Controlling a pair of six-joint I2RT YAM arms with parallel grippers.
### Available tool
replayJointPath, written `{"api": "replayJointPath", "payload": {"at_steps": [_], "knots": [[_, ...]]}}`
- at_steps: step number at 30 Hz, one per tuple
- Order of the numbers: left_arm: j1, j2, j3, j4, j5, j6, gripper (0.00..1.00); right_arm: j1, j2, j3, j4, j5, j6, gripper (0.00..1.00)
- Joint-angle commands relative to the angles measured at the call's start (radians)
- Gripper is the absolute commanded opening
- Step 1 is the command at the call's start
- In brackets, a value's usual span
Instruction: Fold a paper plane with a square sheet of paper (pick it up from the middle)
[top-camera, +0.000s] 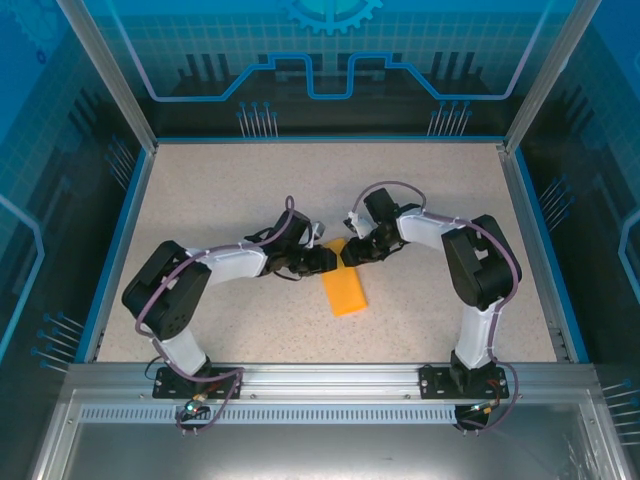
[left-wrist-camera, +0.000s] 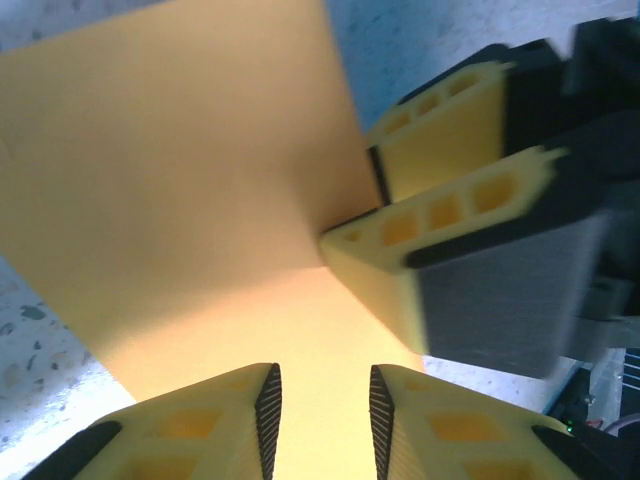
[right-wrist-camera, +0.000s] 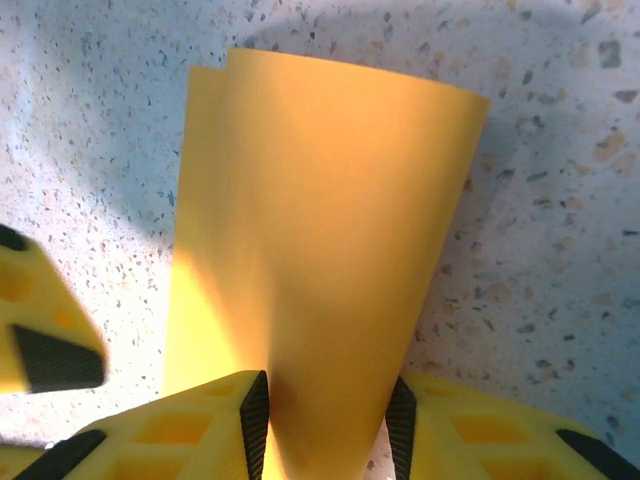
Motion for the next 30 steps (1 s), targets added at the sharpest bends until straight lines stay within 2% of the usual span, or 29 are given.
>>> {"api": "replayJointPath", "payload": {"at_steps": [1,6,12,17,30], "knots": [[-0.004,-0.061,0.057,-0.114,-0.025,0.042,0.34,0.009,0.020,0.036,-0.059,0.027,-0.055,0.38],[0.014,-0.092,0.089,-0.186,-0.072,0.069,0.38,0.017,0.022,0.044,-0.071,0.042,-0.073,0.37],[0.050,-0.118,0.078,-0.198,-0.105,0.063,0.39,0.036,0.017,0.047,-0.083,0.069,-0.100,0.38],[0.078,-0.150,0.054,-0.200,-0.104,0.062,0.40,0.038,0.016,0.052,-0.090,0.089,-0.101,0.38],[0.079,-0.121,0.026,-0.156,-0.077,0.031,0.41,0.057,0.034,0.063,-0.065,0.090,-0.033,0.39]]}}
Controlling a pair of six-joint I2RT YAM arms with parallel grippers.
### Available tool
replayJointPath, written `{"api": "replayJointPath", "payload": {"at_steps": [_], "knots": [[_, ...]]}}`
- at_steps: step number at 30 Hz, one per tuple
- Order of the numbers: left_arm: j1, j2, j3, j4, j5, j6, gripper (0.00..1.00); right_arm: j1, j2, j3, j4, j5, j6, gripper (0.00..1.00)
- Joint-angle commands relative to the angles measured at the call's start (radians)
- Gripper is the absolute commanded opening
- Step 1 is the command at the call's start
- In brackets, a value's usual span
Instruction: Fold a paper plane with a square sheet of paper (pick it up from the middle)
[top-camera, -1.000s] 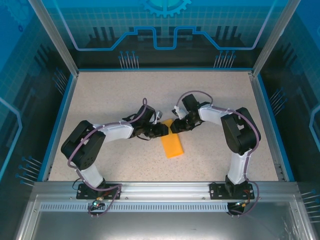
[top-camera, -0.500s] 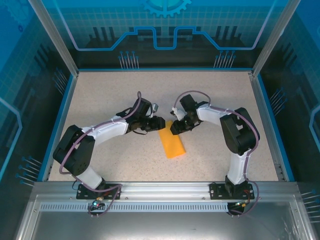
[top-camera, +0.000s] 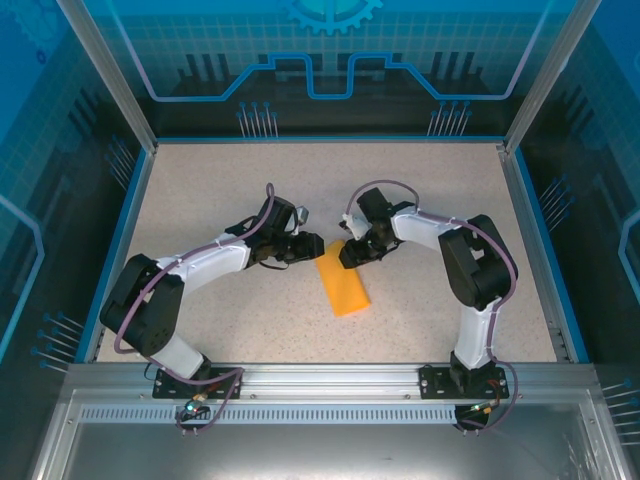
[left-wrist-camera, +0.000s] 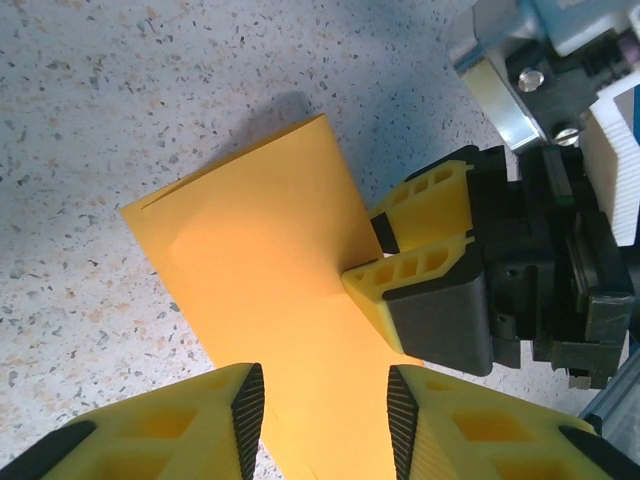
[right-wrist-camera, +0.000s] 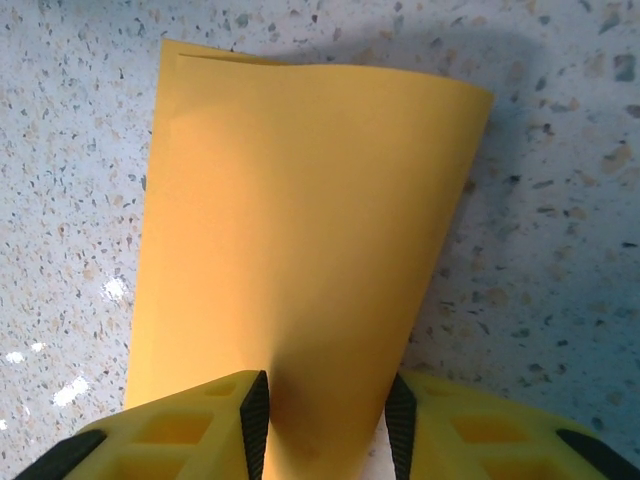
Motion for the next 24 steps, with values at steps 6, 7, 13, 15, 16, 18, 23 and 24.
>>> {"api": "replayJointPath", "payload": {"at_steps": [6,7,13,15,16,18,23,24], "knots": [[0.003,0.007,-0.018,0.011,0.010,-0.012,0.41,0.030,0.022,0.023,0.000,0.018,0.023,0.40],[0.003,0.007,-0.020,0.011,0.009,-0.013,0.41,0.030,0.027,0.027,-0.006,0.028,0.034,0.40],[0.003,-0.002,-0.041,0.023,0.010,-0.025,0.41,0.032,0.029,0.015,0.011,0.040,0.078,0.40],[0.003,-0.001,-0.047,0.025,0.010,-0.028,0.41,0.031,0.028,0.011,0.019,0.053,0.096,0.40],[0.004,-0.001,-0.049,0.027,0.012,-0.029,0.41,0.031,0.029,0.007,0.026,0.051,0.102,0.40],[0.004,0.001,-0.052,0.032,0.013,-0.030,0.41,0.036,0.026,0.003,0.037,0.049,0.110,0.40],[0.003,0.012,-0.049,0.036,0.019,-0.032,0.41,0.049,0.022,-0.010,0.048,0.048,0.102,0.40],[0.004,0.013,-0.049,0.036,0.019,-0.031,0.41,0.051,0.020,-0.013,0.049,0.050,0.097,0.41]]}}
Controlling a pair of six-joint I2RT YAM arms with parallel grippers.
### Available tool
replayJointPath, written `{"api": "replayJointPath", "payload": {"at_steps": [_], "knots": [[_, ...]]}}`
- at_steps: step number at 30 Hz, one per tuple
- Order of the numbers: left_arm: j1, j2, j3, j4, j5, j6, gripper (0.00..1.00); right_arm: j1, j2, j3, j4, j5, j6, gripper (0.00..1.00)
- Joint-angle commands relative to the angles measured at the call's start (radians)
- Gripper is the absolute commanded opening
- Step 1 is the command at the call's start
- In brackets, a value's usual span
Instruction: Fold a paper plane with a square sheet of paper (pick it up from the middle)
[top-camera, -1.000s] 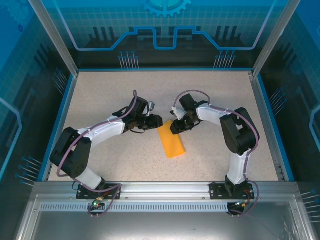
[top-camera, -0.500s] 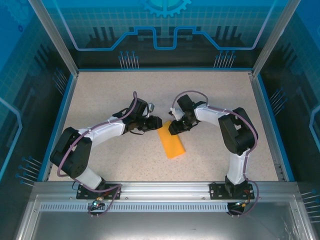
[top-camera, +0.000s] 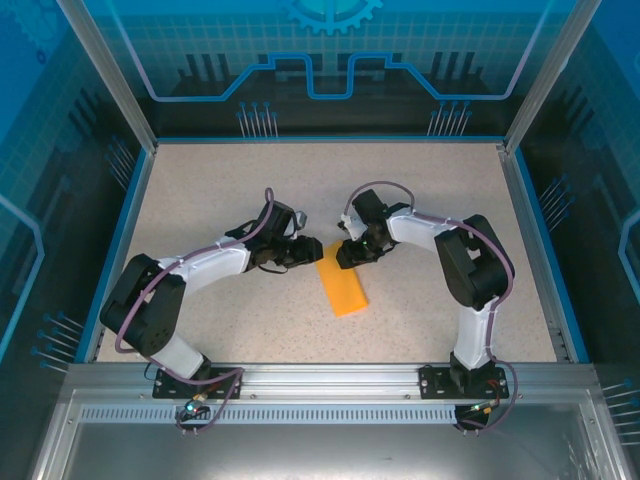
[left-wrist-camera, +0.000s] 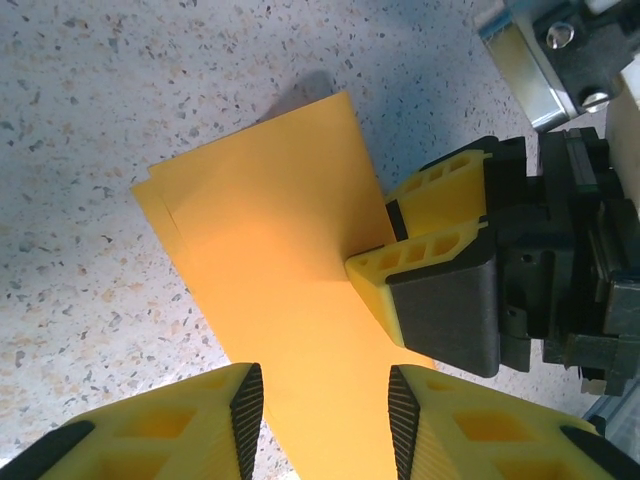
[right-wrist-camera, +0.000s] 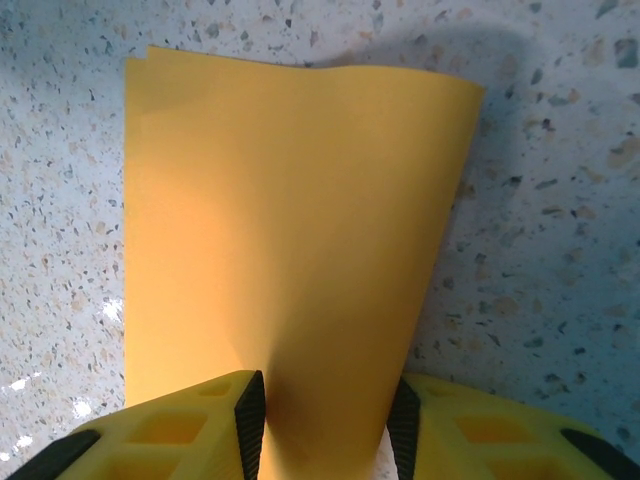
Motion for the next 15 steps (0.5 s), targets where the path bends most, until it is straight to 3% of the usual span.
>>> {"api": "replayJointPath", "payload": {"at_steps": [1,15], "knots": [[0.004,0.014,-0.010,0.014,0.019,-0.008,0.41,0.025,0.005,-0.022,0.033,0.008,0.000,0.41],[0.004,0.026,-0.018,0.024,0.022,-0.008,0.41,0.038,-0.008,-0.032,0.031,0.041,-0.057,0.41]]}}
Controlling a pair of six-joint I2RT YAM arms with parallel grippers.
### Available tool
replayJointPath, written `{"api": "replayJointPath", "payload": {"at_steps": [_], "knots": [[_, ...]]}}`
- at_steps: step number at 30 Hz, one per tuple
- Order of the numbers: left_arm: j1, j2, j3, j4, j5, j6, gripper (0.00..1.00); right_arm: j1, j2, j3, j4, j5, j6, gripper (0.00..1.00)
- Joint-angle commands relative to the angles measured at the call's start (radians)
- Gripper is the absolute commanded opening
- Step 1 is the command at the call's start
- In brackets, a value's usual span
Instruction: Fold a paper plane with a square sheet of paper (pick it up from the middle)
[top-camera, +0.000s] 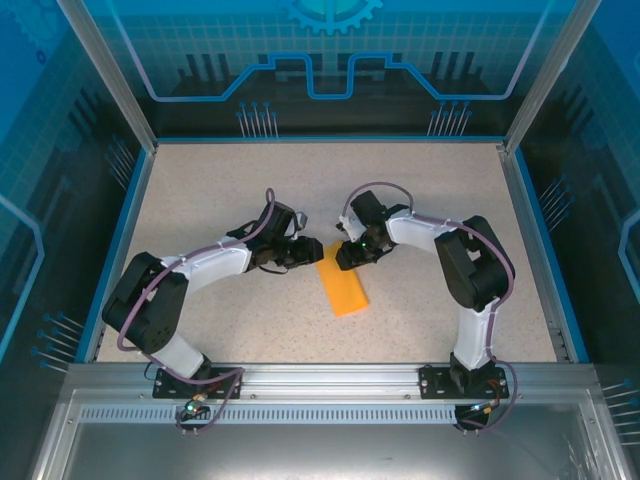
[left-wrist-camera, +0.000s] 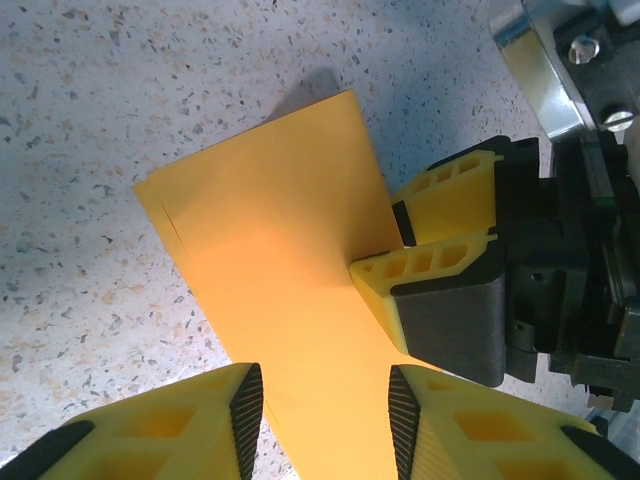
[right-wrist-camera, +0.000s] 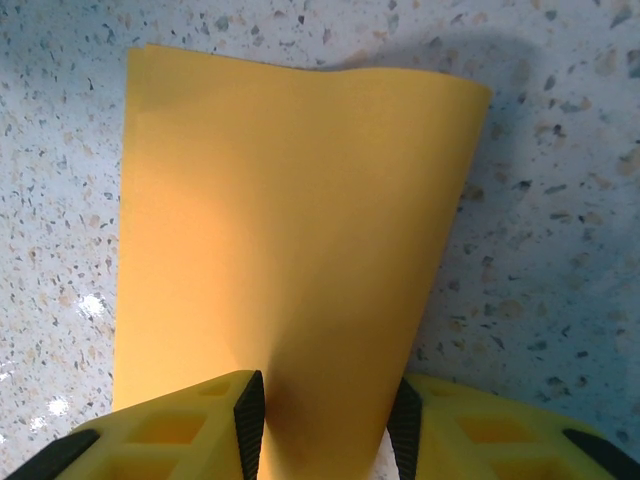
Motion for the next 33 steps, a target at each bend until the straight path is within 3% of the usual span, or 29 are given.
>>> {"api": "replayJointPath", "payload": {"at_steps": [1,33], "knots": [[0.003,0.015,-0.012,0.016,0.020,-0.005,0.42,0.026,0.001,-0.022,0.020,0.012,-0.028,0.41],[0.001,0.038,-0.018,0.026,0.041,-0.017,0.41,0.056,0.013,-0.018,0.029,0.030,0.029,0.43]]}}
